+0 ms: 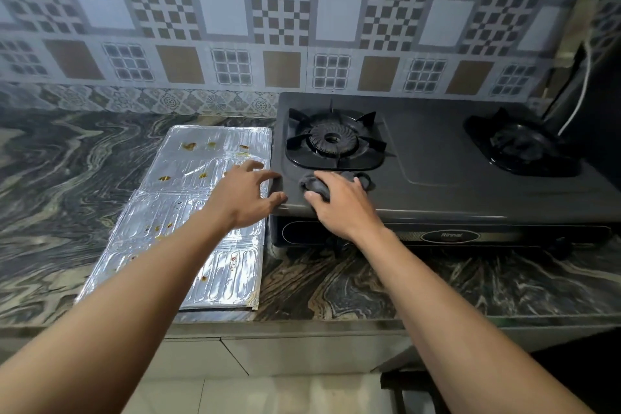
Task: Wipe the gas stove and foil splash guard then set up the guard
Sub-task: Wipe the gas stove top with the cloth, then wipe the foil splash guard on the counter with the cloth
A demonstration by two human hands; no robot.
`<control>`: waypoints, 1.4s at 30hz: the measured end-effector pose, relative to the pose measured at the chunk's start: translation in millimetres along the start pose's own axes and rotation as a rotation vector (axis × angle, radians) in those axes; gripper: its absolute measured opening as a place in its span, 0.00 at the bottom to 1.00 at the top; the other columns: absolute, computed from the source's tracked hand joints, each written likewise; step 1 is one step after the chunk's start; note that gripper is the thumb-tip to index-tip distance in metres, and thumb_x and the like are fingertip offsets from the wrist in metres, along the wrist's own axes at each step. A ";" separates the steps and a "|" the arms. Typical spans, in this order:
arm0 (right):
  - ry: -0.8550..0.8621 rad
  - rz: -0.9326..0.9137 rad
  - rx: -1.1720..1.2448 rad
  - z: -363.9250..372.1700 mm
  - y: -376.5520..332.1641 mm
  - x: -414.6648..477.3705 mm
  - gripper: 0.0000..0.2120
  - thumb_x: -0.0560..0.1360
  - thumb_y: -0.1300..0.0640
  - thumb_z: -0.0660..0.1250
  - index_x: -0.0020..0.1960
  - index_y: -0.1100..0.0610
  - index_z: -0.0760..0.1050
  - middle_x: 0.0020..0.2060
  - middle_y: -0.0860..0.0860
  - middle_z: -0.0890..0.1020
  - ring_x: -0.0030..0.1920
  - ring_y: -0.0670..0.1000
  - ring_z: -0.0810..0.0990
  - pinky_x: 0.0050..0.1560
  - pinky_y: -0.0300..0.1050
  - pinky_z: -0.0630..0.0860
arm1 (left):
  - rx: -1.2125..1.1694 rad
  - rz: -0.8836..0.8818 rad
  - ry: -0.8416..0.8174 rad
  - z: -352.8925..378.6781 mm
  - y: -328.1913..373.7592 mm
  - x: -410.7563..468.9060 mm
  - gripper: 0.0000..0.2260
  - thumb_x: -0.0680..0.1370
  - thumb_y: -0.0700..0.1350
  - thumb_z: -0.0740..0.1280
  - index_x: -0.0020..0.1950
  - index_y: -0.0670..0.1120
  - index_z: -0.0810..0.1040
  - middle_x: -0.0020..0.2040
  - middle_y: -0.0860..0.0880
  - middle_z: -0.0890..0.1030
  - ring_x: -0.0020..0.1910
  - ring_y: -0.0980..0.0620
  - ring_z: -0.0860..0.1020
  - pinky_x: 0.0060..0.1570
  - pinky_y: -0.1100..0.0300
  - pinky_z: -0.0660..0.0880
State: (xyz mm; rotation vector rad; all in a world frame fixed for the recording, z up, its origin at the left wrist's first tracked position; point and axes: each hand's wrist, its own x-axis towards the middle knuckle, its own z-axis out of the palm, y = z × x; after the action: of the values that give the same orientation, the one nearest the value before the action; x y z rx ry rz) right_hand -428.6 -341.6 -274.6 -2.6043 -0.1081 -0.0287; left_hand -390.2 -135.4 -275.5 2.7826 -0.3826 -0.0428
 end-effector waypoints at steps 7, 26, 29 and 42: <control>0.145 0.085 0.103 4.9 -33.7 7.8 0.11 0.76 0.50 0.66 0.56 0.50 0.81 0.50 0.55 0.85 0.54 0.59 0.81 0.60 0.51 0.75 | -0.102 -0.048 -0.008 -4.4 3.8 -12.4 0.17 0.78 0.57 0.67 0.65 0.54 0.81 0.73 0.41 0.71 0.72 0.45 0.68 0.69 0.51 0.67; -0.118 0.057 1.154 -66.0 -25.7 22.6 0.23 0.76 0.37 0.64 0.54 0.55 0.82 0.47 0.53 0.86 0.51 0.52 0.84 0.60 0.55 0.78 | -0.501 -0.293 0.204 -66.4 71.5 -1.5 0.13 0.76 0.49 0.71 0.35 0.44 0.81 0.33 0.47 0.81 0.35 0.48 0.78 0.34 0.57 0.73; -0.021 -0.131 0.915 -69.0 -38.5 23.6 0.03 0.75 0.56 0.72 0.47 0.53 0.80 0.41 0.50 0.85 0.44 0.49 0.83 0.55 0.59 0.80 | -0.467 -0.330 0.170 -97.7 69.2 -7.0 0.11 0.75 0.48 0.72 0.38 0.42 0.83 0.35 0.46 0.81 0.36 0.49 0.78 0.40 0.56 0.76; -0.079 -0.158 0.707 -72.2 -85.0 60.7 0.08 0.70 0.57 0.73 0.43 0.62 0.81 0.39 0.59 0.86 0.43 0.62 0.84 0.48 0.60 0.80 | -0.513 -0.403 0.304 -154.8 30.4 -61.9 0.10 0.75 0.48 0.73 0.42 0.42 0.84 0.34 0.51 0.80 0.35 0.56 0.75 0.40 0.61 0.71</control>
State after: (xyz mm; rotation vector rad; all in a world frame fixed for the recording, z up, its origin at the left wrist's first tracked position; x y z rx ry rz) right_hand -375.1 -301.2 -166.8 -1.8862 -0.2946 0.0488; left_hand -446.2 -97.1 -120.2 2.2623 0.2395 0.1624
